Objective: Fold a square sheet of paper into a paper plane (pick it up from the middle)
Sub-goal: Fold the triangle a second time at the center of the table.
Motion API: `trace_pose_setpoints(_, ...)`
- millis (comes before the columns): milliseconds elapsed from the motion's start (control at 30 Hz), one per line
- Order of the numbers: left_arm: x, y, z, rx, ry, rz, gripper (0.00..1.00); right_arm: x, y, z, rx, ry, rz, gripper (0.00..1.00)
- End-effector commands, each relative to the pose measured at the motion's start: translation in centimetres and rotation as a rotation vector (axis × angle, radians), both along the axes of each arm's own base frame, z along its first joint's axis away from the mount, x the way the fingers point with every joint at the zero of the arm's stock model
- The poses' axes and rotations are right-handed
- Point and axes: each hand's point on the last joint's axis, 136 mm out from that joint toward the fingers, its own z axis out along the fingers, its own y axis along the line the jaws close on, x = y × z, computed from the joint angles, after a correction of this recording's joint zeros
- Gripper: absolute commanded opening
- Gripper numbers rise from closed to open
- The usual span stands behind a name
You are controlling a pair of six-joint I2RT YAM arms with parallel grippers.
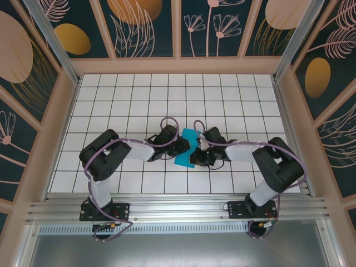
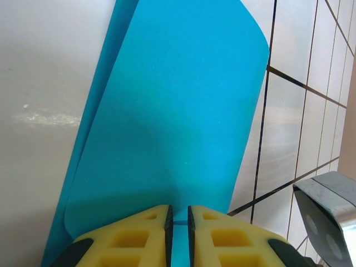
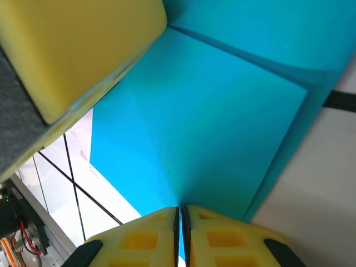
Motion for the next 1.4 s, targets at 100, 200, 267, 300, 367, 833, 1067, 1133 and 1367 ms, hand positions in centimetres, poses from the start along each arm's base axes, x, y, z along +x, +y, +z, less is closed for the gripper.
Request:
trace_pose_setpoints(100, -1.9, 2.3, -4.3, 0.119, 0.092, -0.002, 0.18, -3.8, -1.6, -1.1, -0.057, 0.106, 0.052, 0.15)
trace_pose_setpoints(200, -2.0, 2.3, -4.4, 0.122, 0.094, -0.004, 0.18, -4.3, -1.8, -1.4, -0.059, 0.119, 0.058, 0.15)
trace_pose_setpoints(267, -2.1, 2.4, -4.5, 0.122, 0.097, -0.005, 0.18, -4.7, -2.4, -1.8, -0.084, 0.131, 0.054, 0.13)
trace_pose_setpoints(300, -2.0, 2.3, -4.4, 0.121, 0.095, -0.006, 0.18, -4.8, -2.4, -1.7, -0.081, 0.127, 0.056, 0.12)
trace_pose_setpoints(367, -2.1, 2.4, -4.4, 0.121, 0.095, -0.004, 0.18, -4.9, -2.6, -1.7, -0.087, 0.119, 0.056, 0.1)
trace_pose_setpoints(833, -2.0, 2.3, -4.3, 0.115, 0.09, -0.012, 0.18, -3.1, -2.7, 0.1, -0.156, 0.038, 0.037, 0.02)
trace_pose_setpoints(1067, -2.0, 2.1, -4.2, 0.117, 0.091, -0.02, 0.18, -1.1, 0.4, 3.9, 0.008, -0.025, 0.017, 0.02)
trace_pose_setpoints(1133, -2.0, 2.1, -4.1, 0.116, 0.087, -0.02, 0.18, -0.7, 0.9, 4.1, 0.025, -0.03, 0.014, 0.03)
trace_pose_setpoints(1367, -2.0, 2.1, -4.1, 0.117, 0.087, -0.022, 0.18, -2.1, 0.6, 0.4, -0.028, 0.074, 0.028, 0.03)
